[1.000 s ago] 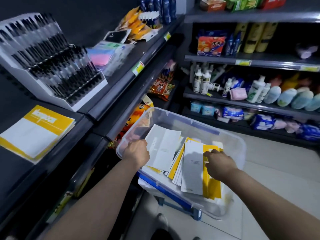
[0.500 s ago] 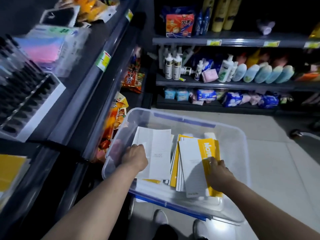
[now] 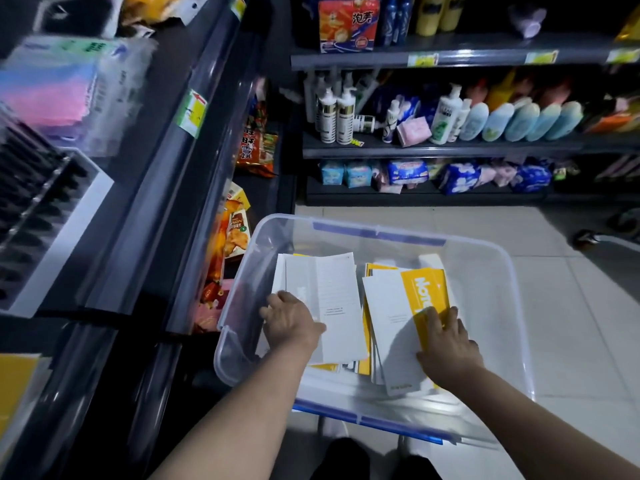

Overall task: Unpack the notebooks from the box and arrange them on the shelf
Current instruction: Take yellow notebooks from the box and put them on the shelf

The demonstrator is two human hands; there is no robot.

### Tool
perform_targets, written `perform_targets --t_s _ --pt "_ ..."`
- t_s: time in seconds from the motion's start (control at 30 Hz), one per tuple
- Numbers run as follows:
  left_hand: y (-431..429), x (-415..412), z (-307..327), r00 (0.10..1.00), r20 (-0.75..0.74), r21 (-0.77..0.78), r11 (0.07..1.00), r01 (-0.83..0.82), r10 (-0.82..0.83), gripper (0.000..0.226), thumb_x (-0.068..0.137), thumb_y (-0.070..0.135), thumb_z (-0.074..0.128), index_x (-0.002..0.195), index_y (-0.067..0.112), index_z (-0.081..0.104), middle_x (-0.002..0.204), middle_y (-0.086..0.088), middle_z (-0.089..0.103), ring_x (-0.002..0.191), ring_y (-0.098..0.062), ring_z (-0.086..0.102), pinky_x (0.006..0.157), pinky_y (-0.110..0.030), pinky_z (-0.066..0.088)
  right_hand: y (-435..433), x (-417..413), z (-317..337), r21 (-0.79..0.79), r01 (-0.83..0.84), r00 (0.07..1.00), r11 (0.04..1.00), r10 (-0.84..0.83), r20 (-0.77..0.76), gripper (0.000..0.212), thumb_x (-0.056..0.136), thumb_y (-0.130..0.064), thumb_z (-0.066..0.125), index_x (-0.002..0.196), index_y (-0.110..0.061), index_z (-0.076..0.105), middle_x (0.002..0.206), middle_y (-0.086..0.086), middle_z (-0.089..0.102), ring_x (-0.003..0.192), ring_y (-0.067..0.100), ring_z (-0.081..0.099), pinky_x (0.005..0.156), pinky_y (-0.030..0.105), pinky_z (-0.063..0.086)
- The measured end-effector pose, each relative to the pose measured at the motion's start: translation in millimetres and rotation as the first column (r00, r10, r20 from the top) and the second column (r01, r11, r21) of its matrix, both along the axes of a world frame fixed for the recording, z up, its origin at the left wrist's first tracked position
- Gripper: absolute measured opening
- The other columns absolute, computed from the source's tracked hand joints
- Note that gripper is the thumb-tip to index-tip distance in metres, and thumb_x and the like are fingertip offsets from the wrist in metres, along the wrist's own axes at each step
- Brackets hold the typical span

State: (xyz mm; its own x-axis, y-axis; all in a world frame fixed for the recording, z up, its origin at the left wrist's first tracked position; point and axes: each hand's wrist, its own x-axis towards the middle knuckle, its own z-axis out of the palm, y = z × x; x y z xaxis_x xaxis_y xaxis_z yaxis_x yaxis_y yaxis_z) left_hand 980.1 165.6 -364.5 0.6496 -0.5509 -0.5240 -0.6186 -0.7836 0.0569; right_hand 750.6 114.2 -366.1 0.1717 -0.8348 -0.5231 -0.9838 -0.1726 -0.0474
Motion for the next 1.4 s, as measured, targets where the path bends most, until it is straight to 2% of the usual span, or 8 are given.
perform_targets --t_s 0.27,0.5,0.6,0.73,0.93,1.1,1.23,1.4 --pt "0.4 0.3 0.8 0.978 -0.144 -0.044 0.987 -0.157 0.149 0.088 0.064 0.036 0.088 0.132 0.007 0.041 0.138 -0.011 0.043 0.129 -0.03 0.043 0.097 -0.035 0.045 -5.7 0.6 4.5 0.022 0.016 1.0 1.0 -0.016 0.025 0.078 0.078 -0.02 0.066 0.139 -0.025 0.017 0.143 0.015 0.022 0.124 0.034 0.044 0.093 0.041 0.044" --pt "-2.6 11.5 28.5 0.998 -0.068 -0.204 0.979 -0.021 0.007 0.038 0.092 0.007 0.053 0.126 0.005 0.037 0.117 -0.014 0.063 0.104 -0.036 0.063 0.074 -0.039 0.054 -12.5 -6.3 5.1 0.055 0.239 0.959 0.969 -0.244 0.143 0.083 0.086 -0.02 0.056 0.15 -0.007 0.005 0.135 0.016 0.04 0.124 0.035 0.045 0.095 0.041 0.043" --pt "-2.8 19.8 49.4 0.996 0.053 -0.256 0.964 0.077 -0.066 0.033 0.092 0.005 0.051 0.122 0.006 0.038 0.116 -0.016 0.065 0.103 -0.037 0.064 0.069 -0.039 0.051 -15.4 -8.0 7.2 0.133 0.322 0.912 0.937 -0.345 0.223 0.055 0.084 -0.02 0.059 0.131 -0.004 0.035 0.128 0.017 0.049 0.119 0.036 0.05 0.093 0.039 0.044" --pt "-3.3 19.1 71.6 0.99 0.102 -0.251 0.96 0.123 -0.1 0.034 0.094 0.006 0.05 0.125 0.01 0.036 0.118 -0.014 0.063 0.102 -0.037 0.064 0.063 -0.036 0.043 -12.8 -1.9 19.9 0.154 0.353 0.846 0.923 -0.385 0.369 0.021 0.092 -0.017 0.049 0.105 -0.006 0.036 0.118 0.023 0.056 0.106 0.04 0.055 0.077 0.037 0.04" --pt "8.4 4.5 86.9 0.993 0.086 -0.308 0.946 0.105 -0.082 0.048 0.095 0.005 0.047 0.137 0.014 0.028 0.121 -0.009 0.062 0.1 -0.033 0.064 0.061 -0.034 0.045 -6.2 -2.7 50.2 -0.014 0.13 0.861 0.991 -0.106 0.497 0.059 0.1 -0.026 0.037 0.151 -0.026 0.006 0.134 0.011 0.054 0.109 0.035 0.059 0.086 0.04 0.046" --pt "30.8 -8.5 110.4 0.997 0.003 -0.487 0.871 -0.065 0.076 0.07 0.092 0.015 0.052 0.149 0.03 0.013 0.128 -0.002 0.058 0.107 -0.032 0.06 0.084 -0.049 0.052 -8.4 -19.1 86.4 -0.185 -0.009 0.769 0.983 0.124 0.627 0.065 0.099 -0.024 0.042 0.151 -0.035 0.004 0.147 0.003 0.043 0.118 0.029 0.055 0.091 0.037 0.044" --pt "56.9 -33.5 142.3 0.96 -0.151 -0.661 0.699 -0.274 0.235 0.041 0.091 0.013 0.056 0.129 0.023 0.042 0.116 -0.001 0.063 0.103 -0.026 0.061 0.085 -0.04 0.051 -17.8 -36.3 117.0 -0.263 -0.052 0.71 0.963 0.221 0.669 0.07 0.097 -0.02 0.046 0.151 -0.038 0.004 0.134 0.007 0.054 0.108 0.032 0.058 0.079 0.035 0.044" --pt "98.7 -74.2 177.4 0.929 -0.032 -0.726 0.63 -0.275 0.369 0.04 0.094 0.014 0.053 0.13 0.023 0.039 0.114 -0.003 0.064 0.101 -0.031 0.061 0.083 -0.045 0.053 -12.6 -41.1 149.4 -0.327 -0.153 0.599 0.933 0.351 0.72 0.072 0.095 -0.017 0.047 0.15 -0.042 0.006 0.133 0.003 0.056 0.104 0.033 0.061 0.072 0.036 0.046"
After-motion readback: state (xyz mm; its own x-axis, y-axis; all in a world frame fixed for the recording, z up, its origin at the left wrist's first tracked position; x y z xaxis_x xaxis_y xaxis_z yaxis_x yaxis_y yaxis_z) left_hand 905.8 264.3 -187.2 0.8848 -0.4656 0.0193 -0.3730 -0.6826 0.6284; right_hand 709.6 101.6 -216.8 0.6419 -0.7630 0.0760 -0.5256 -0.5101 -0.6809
